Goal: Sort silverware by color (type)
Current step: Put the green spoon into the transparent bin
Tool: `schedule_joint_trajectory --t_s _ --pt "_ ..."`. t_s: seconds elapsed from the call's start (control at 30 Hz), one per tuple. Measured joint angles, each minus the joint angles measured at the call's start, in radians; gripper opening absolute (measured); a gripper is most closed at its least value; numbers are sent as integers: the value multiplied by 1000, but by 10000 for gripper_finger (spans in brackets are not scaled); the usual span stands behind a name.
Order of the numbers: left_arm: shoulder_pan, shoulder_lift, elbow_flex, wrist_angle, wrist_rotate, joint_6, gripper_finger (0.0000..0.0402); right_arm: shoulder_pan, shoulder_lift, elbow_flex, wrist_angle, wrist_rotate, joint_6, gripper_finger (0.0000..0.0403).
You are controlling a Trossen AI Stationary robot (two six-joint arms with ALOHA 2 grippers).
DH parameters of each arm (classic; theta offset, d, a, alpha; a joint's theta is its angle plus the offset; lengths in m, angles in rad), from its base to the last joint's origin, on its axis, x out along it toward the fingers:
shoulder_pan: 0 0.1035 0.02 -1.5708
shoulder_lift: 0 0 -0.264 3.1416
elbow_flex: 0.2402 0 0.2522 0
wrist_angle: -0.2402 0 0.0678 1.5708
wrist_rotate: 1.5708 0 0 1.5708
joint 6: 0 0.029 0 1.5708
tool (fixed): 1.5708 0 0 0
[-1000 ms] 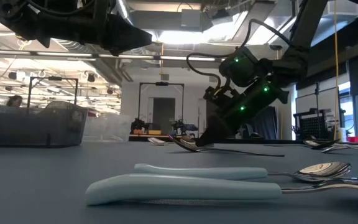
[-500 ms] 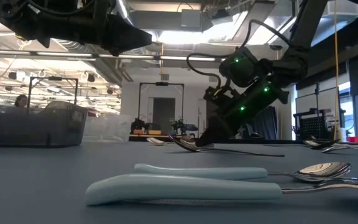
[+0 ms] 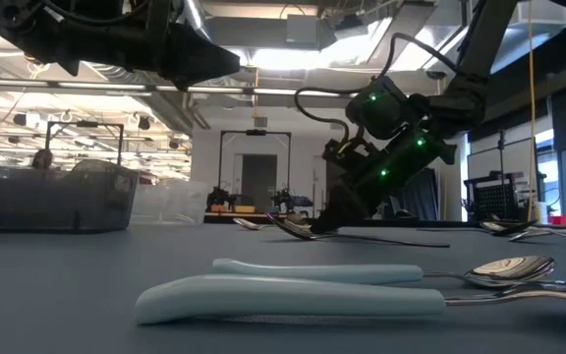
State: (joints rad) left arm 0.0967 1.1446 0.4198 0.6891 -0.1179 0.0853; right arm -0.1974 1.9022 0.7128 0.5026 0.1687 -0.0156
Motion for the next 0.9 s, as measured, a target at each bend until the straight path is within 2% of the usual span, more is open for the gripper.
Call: schedule_joint_trajectory --t_s 0.13,0.33,0.53,0.7,0.9 --pt "0 0 0 0 0 0 110 0 -1 0 5 4 -41 12" --pt "0 0 0 1 10 -29 110 1 -16 -2 -3 24 -87 24" --pt "0 0 0 -2 38 -59 110 7 -86 -7 -87 42 -120 8" --pt "0 0 0 -27 21 -81 110 30 -170 -49 -69 135 -148 9" --pt "1 0 0 -52 -42 -87 124 36 -306 -119 -43 160 -165 9"
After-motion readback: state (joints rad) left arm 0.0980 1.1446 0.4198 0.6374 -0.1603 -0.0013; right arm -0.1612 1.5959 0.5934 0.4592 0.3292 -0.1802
